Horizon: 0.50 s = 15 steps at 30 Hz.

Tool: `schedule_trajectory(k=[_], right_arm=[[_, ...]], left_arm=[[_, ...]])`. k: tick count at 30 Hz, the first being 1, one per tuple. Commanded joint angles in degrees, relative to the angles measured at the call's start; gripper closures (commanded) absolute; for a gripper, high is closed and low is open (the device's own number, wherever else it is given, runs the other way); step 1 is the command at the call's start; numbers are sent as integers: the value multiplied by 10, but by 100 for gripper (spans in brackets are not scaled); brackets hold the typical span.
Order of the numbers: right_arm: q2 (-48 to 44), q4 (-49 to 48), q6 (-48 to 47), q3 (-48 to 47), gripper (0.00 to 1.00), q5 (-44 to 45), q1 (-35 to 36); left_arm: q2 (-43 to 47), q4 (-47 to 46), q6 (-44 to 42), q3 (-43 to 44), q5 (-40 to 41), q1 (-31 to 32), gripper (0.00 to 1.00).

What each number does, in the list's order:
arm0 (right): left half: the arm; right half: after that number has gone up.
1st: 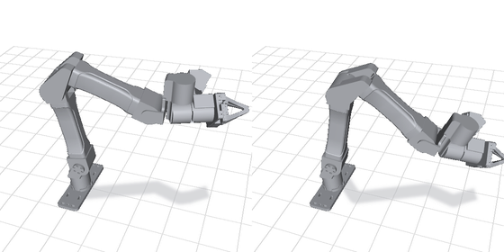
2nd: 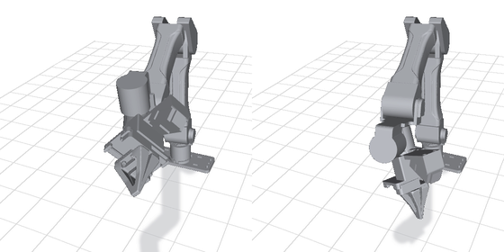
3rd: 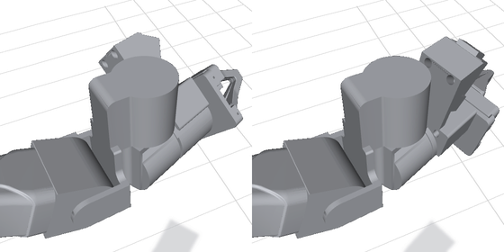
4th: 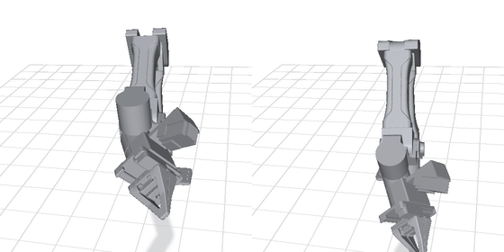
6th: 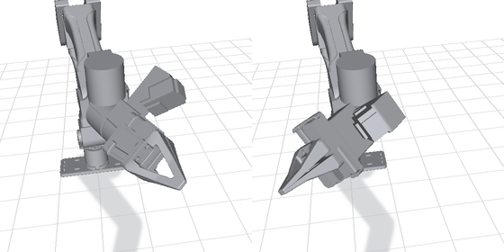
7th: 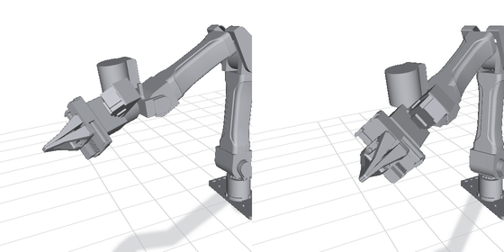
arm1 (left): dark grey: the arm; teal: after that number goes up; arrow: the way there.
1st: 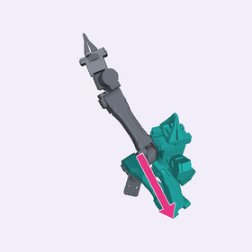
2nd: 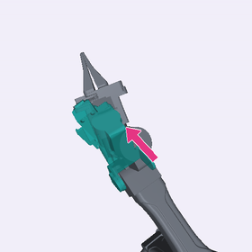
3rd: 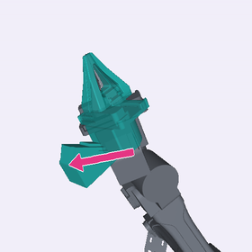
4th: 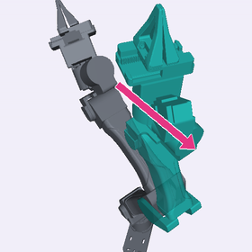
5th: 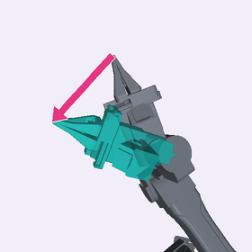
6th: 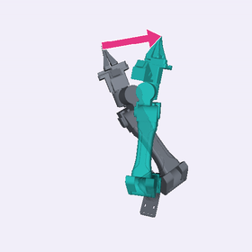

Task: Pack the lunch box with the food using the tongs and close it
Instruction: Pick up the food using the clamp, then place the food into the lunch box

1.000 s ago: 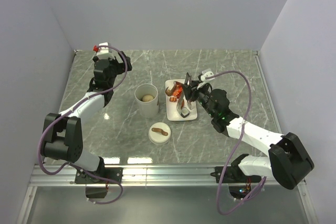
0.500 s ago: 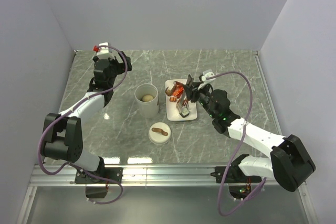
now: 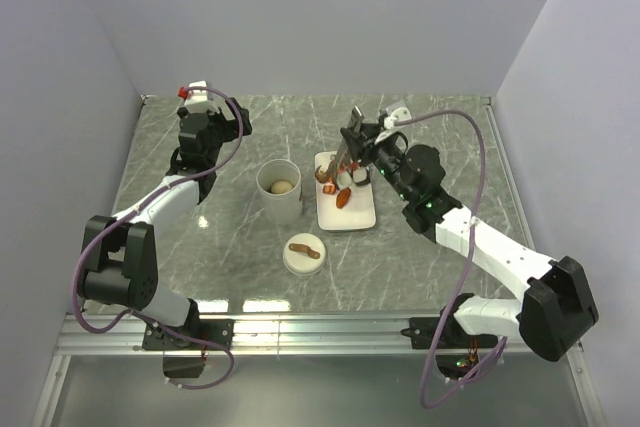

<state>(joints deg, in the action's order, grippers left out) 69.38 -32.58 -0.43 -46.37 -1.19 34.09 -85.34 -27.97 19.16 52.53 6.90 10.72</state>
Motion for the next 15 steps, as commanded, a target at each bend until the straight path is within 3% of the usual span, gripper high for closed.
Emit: schedule_trajectory(k=[1,15], right_arm=[[16,-36,-12,-55,70,-42,0],[97,-51,-32,-192,70,-112,76]], left_arm=[[-1,-10,-3,23,-2,3,1],[-4,-8,-5,27,0,3,1]])
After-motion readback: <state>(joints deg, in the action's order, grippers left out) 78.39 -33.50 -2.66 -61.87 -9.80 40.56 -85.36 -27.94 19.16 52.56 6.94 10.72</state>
